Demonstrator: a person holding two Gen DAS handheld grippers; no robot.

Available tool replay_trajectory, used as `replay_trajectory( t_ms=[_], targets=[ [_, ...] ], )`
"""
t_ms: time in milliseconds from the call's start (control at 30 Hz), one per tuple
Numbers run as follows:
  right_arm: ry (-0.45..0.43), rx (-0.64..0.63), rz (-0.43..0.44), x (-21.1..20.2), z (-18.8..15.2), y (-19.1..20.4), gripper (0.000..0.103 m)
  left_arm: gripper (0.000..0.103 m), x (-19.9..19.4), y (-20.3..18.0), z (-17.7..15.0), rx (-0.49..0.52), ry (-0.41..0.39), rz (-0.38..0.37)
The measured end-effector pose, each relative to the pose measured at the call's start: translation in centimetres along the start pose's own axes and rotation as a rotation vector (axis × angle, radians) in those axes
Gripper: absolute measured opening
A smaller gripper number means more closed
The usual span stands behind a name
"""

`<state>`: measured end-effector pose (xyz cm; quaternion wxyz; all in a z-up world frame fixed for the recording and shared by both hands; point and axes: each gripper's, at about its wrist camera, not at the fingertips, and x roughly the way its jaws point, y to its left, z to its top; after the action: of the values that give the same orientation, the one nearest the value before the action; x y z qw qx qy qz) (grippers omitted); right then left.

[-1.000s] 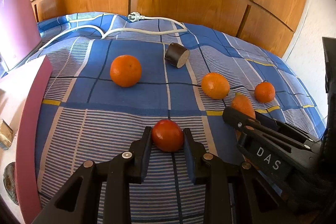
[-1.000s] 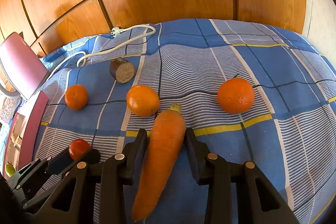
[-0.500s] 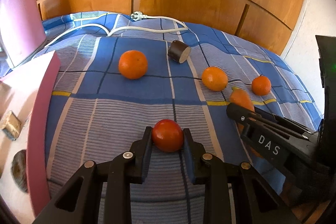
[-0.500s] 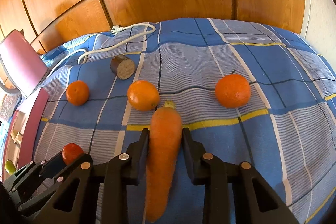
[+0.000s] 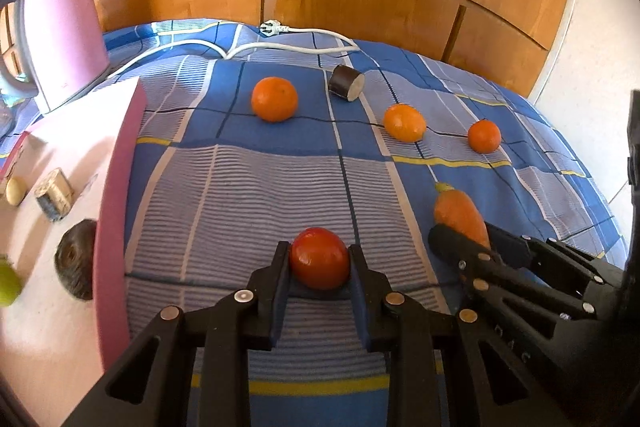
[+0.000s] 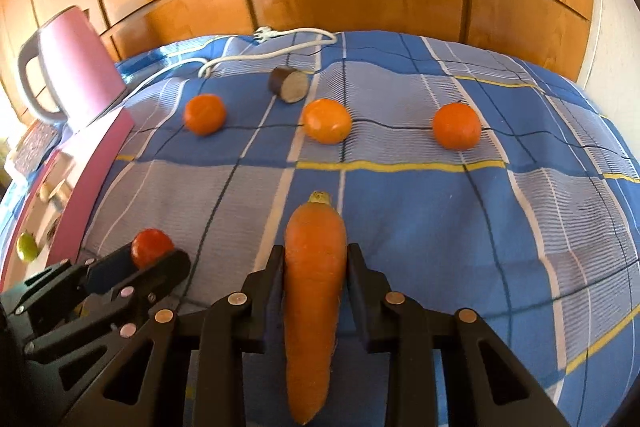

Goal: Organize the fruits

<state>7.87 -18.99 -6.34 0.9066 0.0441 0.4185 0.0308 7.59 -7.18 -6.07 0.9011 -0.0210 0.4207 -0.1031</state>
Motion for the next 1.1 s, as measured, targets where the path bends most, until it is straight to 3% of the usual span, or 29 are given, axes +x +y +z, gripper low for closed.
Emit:
replay_trajectory(
  t_ms=[1100],
  targets=[
    [0.044, 0.002, 0.124, -2.9, -3.0, 2.8, 0.030, 0.028, -3.8, 1.9, -1.2, -0.026, -0.005, 0.039]
  ],
)
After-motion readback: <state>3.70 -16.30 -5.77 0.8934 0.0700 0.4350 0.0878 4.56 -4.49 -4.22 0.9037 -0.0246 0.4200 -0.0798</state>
